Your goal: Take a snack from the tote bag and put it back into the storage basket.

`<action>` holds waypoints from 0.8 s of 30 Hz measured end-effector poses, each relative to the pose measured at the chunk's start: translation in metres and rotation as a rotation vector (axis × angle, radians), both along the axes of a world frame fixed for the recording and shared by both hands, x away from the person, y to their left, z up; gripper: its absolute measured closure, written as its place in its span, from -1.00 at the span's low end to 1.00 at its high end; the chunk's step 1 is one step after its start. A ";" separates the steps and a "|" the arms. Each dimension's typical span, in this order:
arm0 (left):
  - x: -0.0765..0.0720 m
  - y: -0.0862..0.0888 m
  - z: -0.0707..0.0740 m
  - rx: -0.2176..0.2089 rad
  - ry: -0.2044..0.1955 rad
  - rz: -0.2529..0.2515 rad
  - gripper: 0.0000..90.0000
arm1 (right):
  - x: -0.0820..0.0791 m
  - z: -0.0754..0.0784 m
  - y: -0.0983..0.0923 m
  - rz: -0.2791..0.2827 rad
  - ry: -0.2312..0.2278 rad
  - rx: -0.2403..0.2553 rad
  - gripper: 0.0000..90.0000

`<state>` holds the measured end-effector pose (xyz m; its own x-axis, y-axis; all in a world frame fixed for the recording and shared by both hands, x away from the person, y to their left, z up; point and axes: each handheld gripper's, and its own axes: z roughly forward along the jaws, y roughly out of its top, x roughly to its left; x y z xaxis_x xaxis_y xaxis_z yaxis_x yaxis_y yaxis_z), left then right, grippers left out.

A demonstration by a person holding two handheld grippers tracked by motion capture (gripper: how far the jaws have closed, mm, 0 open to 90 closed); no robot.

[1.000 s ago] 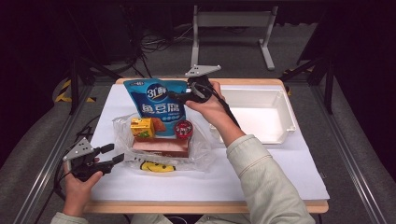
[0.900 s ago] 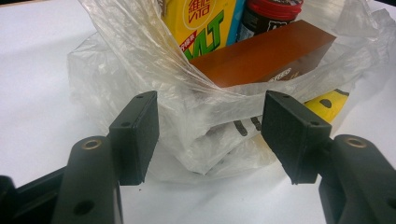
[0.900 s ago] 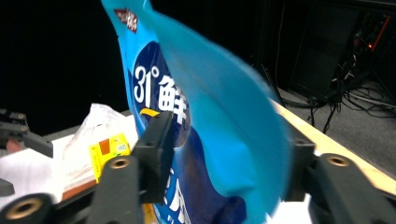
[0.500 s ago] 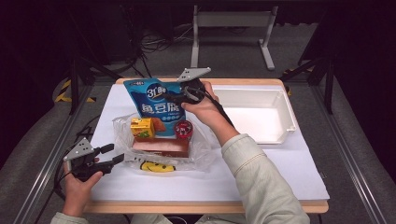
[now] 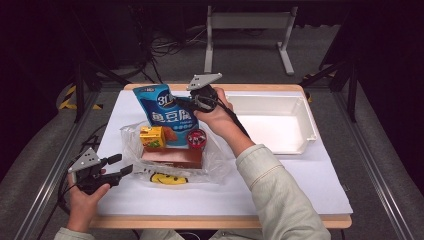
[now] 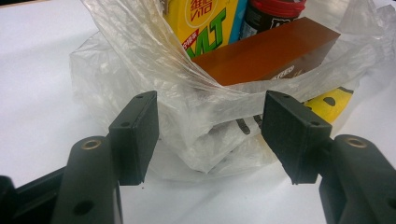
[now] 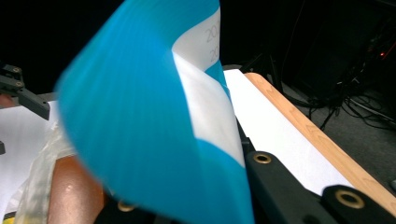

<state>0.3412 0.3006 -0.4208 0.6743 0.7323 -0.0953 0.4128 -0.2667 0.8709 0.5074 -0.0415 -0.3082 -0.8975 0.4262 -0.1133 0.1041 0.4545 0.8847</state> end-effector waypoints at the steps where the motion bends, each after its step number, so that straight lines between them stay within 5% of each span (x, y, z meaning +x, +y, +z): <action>1: 0.000 0.000 0.000 0.000 0.000 0.001 -0.17 | 0.000 0.000 0.000 -0.001 -0.002 -0.002 1.00; 24: 0.000 -0.001 0.000 -0.002 0.005 0.001 -0.17 | -0.022 0.045 0.005 0.039 -0.071 0.037 1.00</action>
